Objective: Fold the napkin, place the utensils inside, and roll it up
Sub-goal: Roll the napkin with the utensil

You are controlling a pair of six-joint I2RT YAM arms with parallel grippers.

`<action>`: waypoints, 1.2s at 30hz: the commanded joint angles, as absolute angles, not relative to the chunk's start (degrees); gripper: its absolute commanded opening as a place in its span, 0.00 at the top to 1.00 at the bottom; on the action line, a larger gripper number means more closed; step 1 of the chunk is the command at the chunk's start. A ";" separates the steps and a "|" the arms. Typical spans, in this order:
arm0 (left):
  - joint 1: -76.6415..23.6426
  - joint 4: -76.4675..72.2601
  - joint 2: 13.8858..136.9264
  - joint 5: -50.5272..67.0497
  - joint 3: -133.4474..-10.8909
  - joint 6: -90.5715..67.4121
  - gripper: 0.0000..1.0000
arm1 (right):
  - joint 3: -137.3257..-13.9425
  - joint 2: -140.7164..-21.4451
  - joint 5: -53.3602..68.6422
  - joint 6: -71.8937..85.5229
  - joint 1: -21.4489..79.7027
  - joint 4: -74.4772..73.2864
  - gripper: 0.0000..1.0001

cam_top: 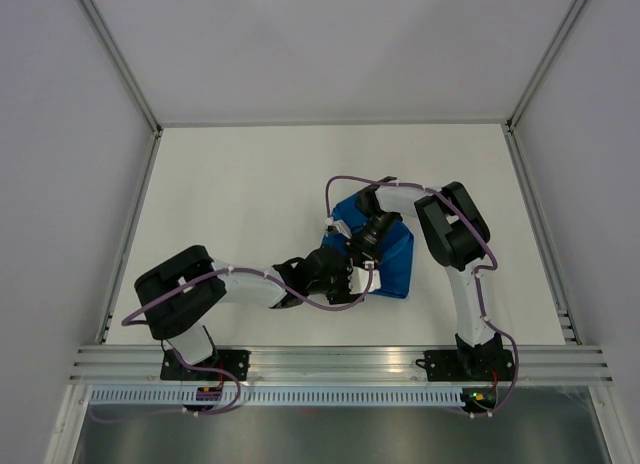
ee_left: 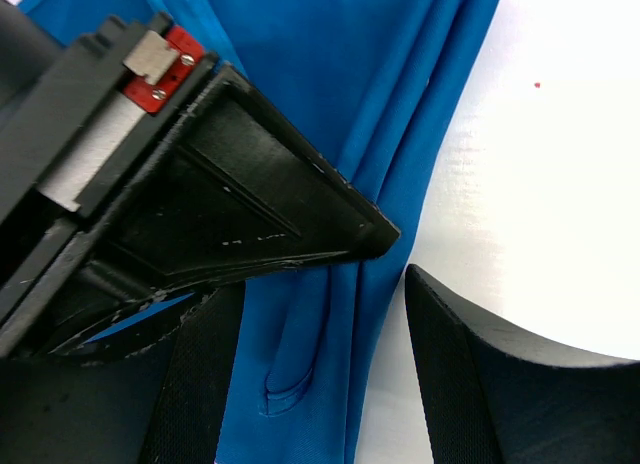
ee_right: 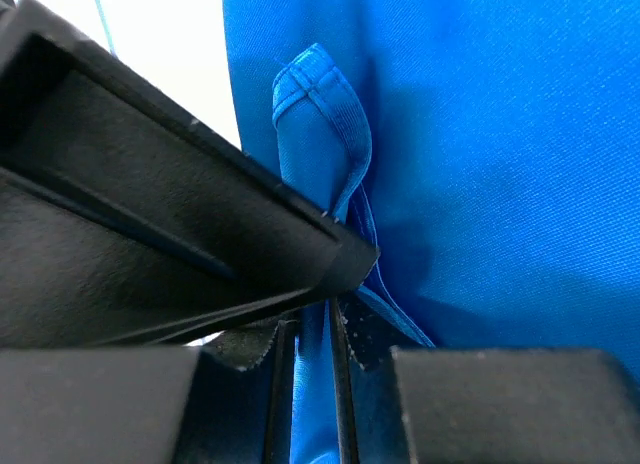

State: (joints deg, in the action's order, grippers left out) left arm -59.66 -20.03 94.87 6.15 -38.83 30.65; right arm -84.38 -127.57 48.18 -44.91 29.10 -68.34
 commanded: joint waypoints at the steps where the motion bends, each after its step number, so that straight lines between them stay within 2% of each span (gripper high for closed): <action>1: -60.20 -17.67 95.89 7.56 -41.39 34.72 0.30 | -83.14 -131.31 36.74 -50.62 28.65 -59.77 0.93; 7: -60.21 -14.16 98.61 8.70 -43.94 34.98 0.36 | -83.41 -131.48 36.83 -50.63 28.56 -60.03 0.94; 12: -60.21 -11.17 100.46 10.10 -45.53 33.66 0.58 | -83.32 -131.48 36.65 -50.80 28.30 -60.03 0.94; 13: -60.21 -10.90 100.63 10.72 -45.88 33.31 0.65 | -83.32 -131.40 36.65 -50.80 28.21 -59.94 0.94; 22: -60.12 -5.10 102.92 13.18 -49.65 29.54 0.98 | -83.06 -130.08 36.74 -50.89 27.42 -59.42 0.92; 25: -60.12 -3.61 103.97 13.80 -50.89 28.04 0.98 | -83.14 -128.41 37.53 -51.06 26.72 -59.76 0.84; 29: -59.59 -2.82 104.76 14.76 -51.68 25.06 0.98 | -84.19 -125.43 39.55 -52.64 25.14 -62.13 0.66; 32: -59.33 -2.72 105.29 15.82 -51.77 23.56 0.98 | -85.78 -123.50 41.74 -53.17 23.65 -64.68 0.58; 36: -58.80 -3.08 105.73 17.22 -51.68 21.89 0.98 | -86.83 -120.59 42.71 -52.12 21.45 -65.04 0.53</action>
